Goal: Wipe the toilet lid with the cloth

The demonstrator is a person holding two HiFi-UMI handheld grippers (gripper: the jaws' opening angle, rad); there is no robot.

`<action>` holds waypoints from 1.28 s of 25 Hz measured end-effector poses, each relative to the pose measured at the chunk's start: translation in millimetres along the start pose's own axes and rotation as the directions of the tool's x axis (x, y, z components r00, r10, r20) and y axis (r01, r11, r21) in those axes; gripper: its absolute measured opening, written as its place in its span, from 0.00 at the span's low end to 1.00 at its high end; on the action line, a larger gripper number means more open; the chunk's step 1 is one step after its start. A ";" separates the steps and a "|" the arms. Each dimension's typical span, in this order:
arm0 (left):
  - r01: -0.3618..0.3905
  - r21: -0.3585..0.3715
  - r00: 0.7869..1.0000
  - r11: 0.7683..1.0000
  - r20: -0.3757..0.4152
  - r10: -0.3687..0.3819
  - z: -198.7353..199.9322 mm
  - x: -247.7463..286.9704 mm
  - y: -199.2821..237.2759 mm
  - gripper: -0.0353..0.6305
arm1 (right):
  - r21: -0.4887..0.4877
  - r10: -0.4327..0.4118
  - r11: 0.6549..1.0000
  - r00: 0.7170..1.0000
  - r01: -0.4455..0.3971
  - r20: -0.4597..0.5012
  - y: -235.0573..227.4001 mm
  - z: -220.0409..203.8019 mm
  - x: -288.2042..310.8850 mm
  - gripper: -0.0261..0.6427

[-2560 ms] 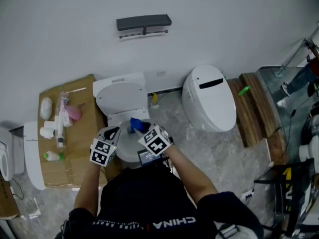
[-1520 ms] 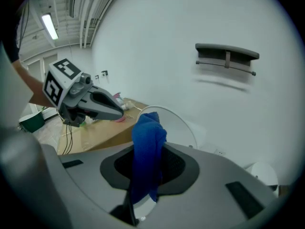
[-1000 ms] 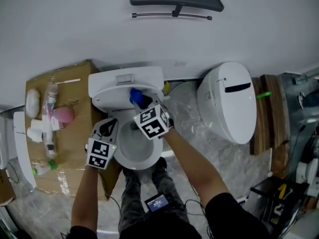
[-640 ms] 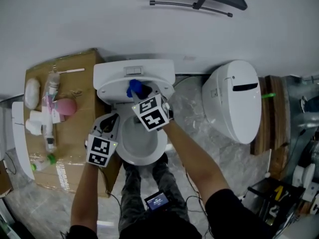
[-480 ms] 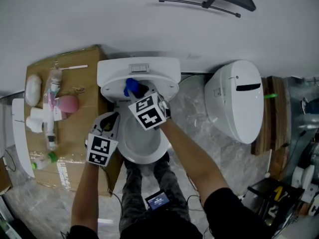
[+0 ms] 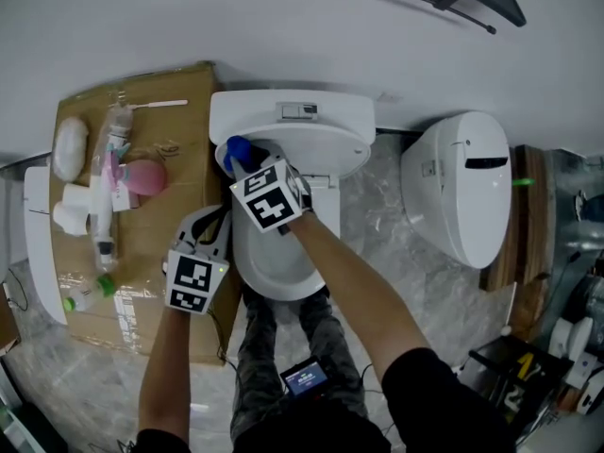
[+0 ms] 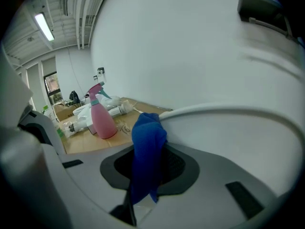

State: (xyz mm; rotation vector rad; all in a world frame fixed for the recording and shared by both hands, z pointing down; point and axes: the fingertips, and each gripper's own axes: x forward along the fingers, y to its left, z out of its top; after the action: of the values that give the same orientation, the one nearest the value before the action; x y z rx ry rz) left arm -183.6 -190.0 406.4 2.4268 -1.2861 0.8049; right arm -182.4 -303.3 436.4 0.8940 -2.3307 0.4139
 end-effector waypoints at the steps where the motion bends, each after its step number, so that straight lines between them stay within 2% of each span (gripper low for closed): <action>1: 0.003 0.000 1.000 1.000 0.002 -0.003 -3.0 -1.4 0.6 0.07 | 0.002 0.002 1.000 1.000 -0.002 -0.005 4.3 -1.9 4.1 0.17; 4: 0.017 0.006 0.999 1.000 0.031 -0.018 -7.5 -1.2 -0.8 0.07 | 0.008 0.006 1.000 1.000 -0.006 0.000 13.2 -8.9 15.4 0.17; 9: 0.022 0.037 0.998 0.999 0.063 -0.024 -21.3 19.7 -3.3 0.07 | 0.053 0.011 0.998 0.996 -0.016 0.085 13.9 -7.8 22.5 0.17; 13: 0.011 0.012 0.997 1.000 0.073 -0.012 -39.2 34.0 -5.3 0.07 | 0.089 0.021 0.995 0.988 -0.035 0.153 13.5 -12.2 21.8 0.17; 16: 0.003 0.007 0.998 1.000 0.067 -0.003 -55.3 41.8 -9.0 0.07 | 0.101 0.017 0.994 0.989 -0.032 0.147 10.0 -29.0 26.5 0.17; 22: -0.009 0.065 0.998 0.998 0.064 0.004 -66.7 58.1 -20.8 0.07 | 0.134 -0.013 0.991 0.989 -0.007 0.144 -22.2 -64.0 19.6 0.17; 26: -0.009 0.086 0.998 0.996 0.067 0.003 -62.1 72.0 -32.7 0.07 | 0.095 -0.049 0.995 0.987 0.034 0.156 -45.2 -78.2 3.9 0.17; 32: 0.010 0.048 0.997 0.999 0.078 -0.014 -48.8 99.3 -60.8 0.07 | 0.134 -0.097 0.988 0.981 0.075 0.170 -92.0 -102.1 -31.4 0.17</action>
State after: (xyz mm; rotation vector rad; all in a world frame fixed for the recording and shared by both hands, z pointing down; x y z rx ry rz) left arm -105.7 -198.6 505.4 2.5246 -1.2933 0.7521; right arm -57.5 -305.6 501.6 1.1302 -2.4361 0.4684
